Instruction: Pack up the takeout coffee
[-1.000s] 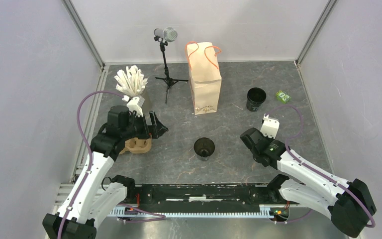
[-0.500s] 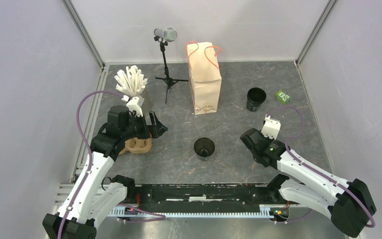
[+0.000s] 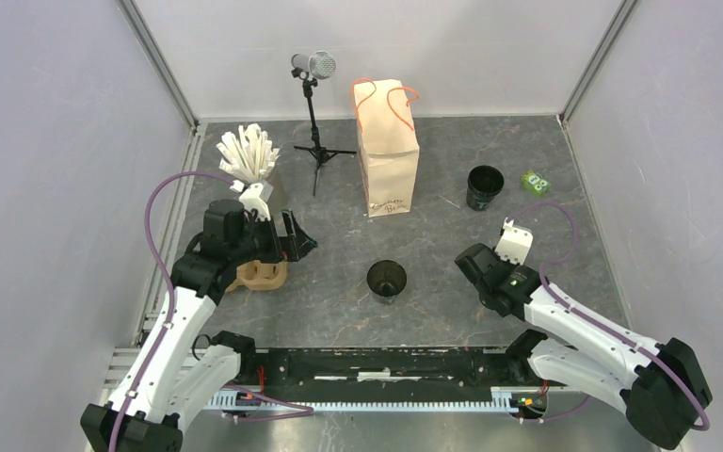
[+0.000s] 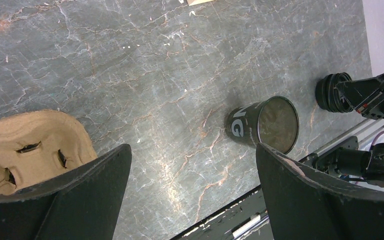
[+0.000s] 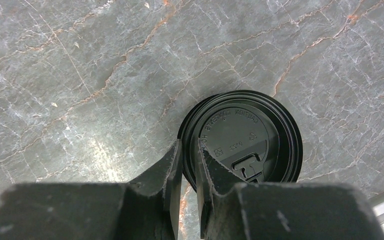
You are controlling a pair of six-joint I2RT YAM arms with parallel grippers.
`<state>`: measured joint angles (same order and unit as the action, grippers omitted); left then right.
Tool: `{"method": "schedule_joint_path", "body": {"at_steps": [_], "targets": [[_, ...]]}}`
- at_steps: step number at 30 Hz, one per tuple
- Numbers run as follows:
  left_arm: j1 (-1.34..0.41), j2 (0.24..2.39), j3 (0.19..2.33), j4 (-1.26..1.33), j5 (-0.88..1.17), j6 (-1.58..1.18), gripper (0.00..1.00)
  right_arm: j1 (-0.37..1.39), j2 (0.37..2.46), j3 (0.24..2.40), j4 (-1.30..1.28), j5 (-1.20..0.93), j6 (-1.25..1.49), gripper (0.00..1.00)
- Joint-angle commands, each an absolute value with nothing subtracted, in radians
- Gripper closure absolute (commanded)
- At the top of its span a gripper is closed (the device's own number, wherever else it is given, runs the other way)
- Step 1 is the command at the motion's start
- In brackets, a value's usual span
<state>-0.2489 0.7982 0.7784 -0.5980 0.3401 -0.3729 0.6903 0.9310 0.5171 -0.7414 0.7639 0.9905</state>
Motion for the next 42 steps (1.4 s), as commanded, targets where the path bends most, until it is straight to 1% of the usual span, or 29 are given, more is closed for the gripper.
{"method": "schedule_joint_path", "body": {"at_steps": [1,5,11,30,42], "targets": [[-0.249,0.792,0.781,-0.597,0.325,-0.334,0.0,0.683,0.928,0.5,-0.722,0.774,1.019,0.79],[-0.25,0.791,0.781,-0.597,0.322,-0.334,0.0,0.68,0.928,0.493,-0.716,0.767,1.019,0.81],[-0.25,0.795,0.781,-0.596,0.321,-0.334,0.0,0.678,0.921,0.493,-0.7,0.766,1.003,1.0],[-0.249,0.792,0.78,-0.598,0.317,-0.337,0.0,0.678,0.865,0.527,-0.738,0.801,0.978,1.0],[-0.248,0.793,0.779,-0.598,0.316,-0.338,0.0,0.678,0.843,0.597,-0.763,0.836,0.961,1.0]]}}
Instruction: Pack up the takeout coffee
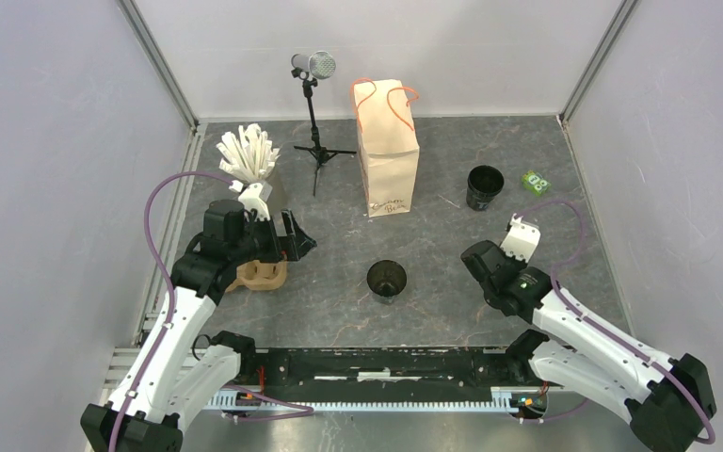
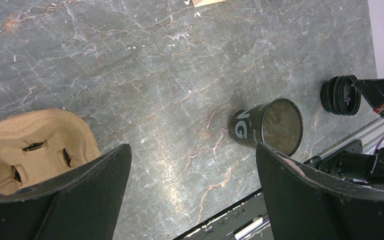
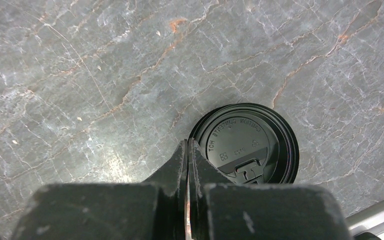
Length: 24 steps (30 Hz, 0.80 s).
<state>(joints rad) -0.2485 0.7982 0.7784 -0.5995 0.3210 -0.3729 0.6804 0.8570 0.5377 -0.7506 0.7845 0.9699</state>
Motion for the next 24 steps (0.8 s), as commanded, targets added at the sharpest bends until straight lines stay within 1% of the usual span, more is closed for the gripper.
{"method": "schedule_joint_path", "body": {"at_steps": [1,5,6,7,8,9,12,16,24], "targets": [[-0.249,0.793,0.779,-0.598,0.316,-0.339,0.0,0.678,0.843,0.603,-0.763,0.838,0.957,1.0],[-0.249,0.793,0.779,-0.6,0.314,-0.339,0.0,0.678,0.848,0.609,-0.753,0.832,0.939,1.0],[-0.249,0.793,0.779,-0.599,0.315,-0.338,0.0,0.678,0.852,0.604,-0.753,0.831,0.944,0.96],[-0.249,0.793,0.779,-0.6,0.314,-0.339,0.0,0.678,0.857,0.597,-0.76,0.829,0.954,0.83],[-0.249,0.793,0.779,-0.6,0.314,-0.338,0.0,0.677,0.864,0.591,-0.769,0.828,0.967,0.75],[-0.249,0.793,0.78,-0.6,0.315,-0.339,0.0,0.676,0.871,0.588,-0.779,0.827,0.986,0.72],[-0.249,0.793,0.78,-0.6,0.316,-0.339,0.0,0.666,0.883,0.576,-0.8,0.819,1.02,0.71],[-0.249,0.792,0.781,-0.6,0.319,-0.338,0.0,0.645,0.873,0.542,-0.755,0.764,1.022,0.7],[-0.249,0.79,0.779,-0.6,0.321,-0.338,0.0,0.63,0.883,0.488,-0.693,0.717,1.02,0.74]]}}
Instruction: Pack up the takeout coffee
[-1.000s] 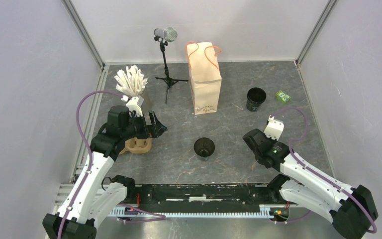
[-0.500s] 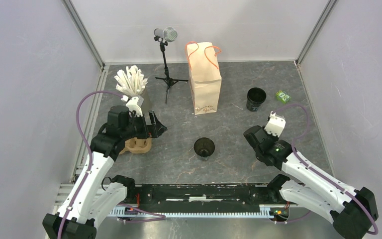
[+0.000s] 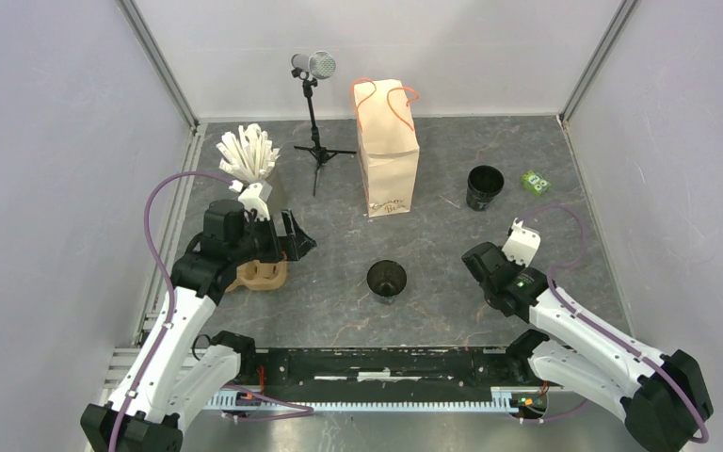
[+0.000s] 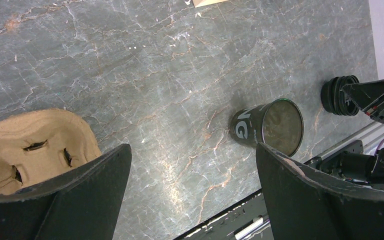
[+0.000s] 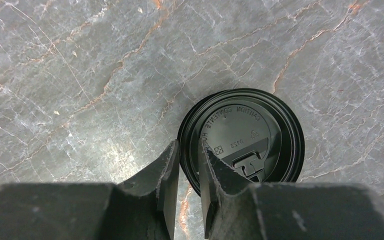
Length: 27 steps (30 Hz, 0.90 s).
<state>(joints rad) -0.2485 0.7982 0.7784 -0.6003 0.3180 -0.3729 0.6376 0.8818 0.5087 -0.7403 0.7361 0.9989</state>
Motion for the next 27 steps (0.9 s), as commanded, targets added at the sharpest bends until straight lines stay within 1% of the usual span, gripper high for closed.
{"method": "schedule_joint_path", "body": {"at_steps": [1,5,8,12,14,27], "targets": [[-0.249,0.792,0.779,-0.6,0.321,-0.337,0.0,0.63,0.883,0.484,-0.691,0.716,1.02,0.75],[-0.249,0.796,0.781,-0.601,0.322,-0.338,0.0,0.629,0.876,0.479,-0.692,0.725,1.022,0.81],[-0.249,0.796,0.781,-0.6,0.321,-0.338,0.0,0.629,0.868,0.48,-0.695,0.732,1.022,0.89],[-0.249,0.799,0.781,-0.601,0.322,-0.339,0.0,0.629,0.867,0.493,-0.709,0.747,1.021,0.94],[-0.249,0.801,0.781,-0.601,0.322,-0.339,0.0,0.628,0.867,0.502,-0.719,0.754,1.02,1.0],[-0.249,0.797,0.78,-0.601,0.321,-0.338,0.0,0.629,0.859,0.562,-0.759,0.787,1.022,1.0]]}}
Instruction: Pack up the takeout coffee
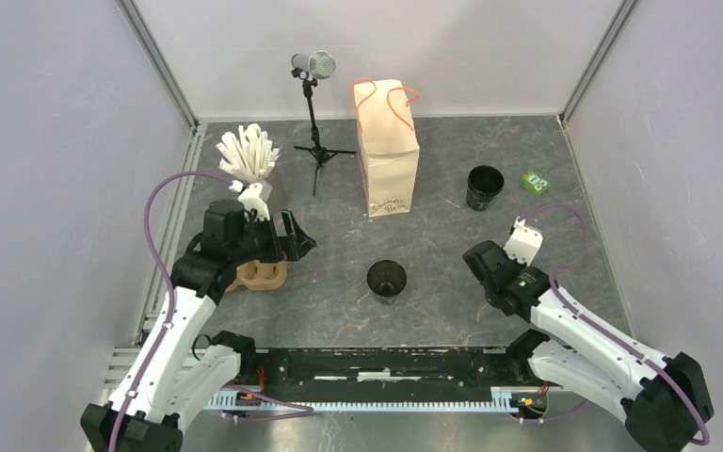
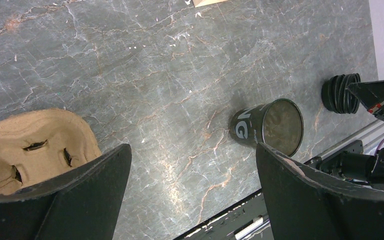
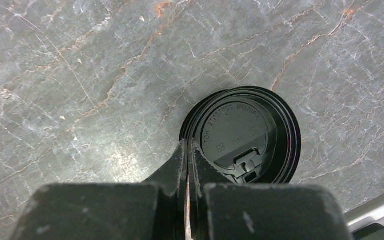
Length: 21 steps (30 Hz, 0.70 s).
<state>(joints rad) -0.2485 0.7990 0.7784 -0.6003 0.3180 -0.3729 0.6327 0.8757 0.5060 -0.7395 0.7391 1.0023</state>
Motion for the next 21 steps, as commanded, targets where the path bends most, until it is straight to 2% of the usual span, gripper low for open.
{"method": "schedule_joint_path", "body": {"at_steps": [1,15,19,20,21], "targets": [[-0.248,0.796,0.78,-0.601,0.321,-0.338,0.0,0.63,0.858,0.568,-0.764,0.791,1.022,1.0],[-0.249,0.804,0.781,-0.601,0.322,-0.339,0.0,0.629,0.884,0.57,-0.761,0.766,1.019,1.0],[-0.249,0.81,0.781,-0.601,0.327,-0.339,0.0,0.629,0.891,0.553,-0.734,0.751,0.986,0.91],[-0.249,0.811,0.781,-0.601,0.328,-0.338,0.0,0.629,0.888,0.549,-0.724,0.747,0.971,0.92],[-0.249,0.813,0.781,-0.601,0.33,-0.338,0.0,0.629,0.883,0.545,-0.712,0.745,0.959,0.98]]}}
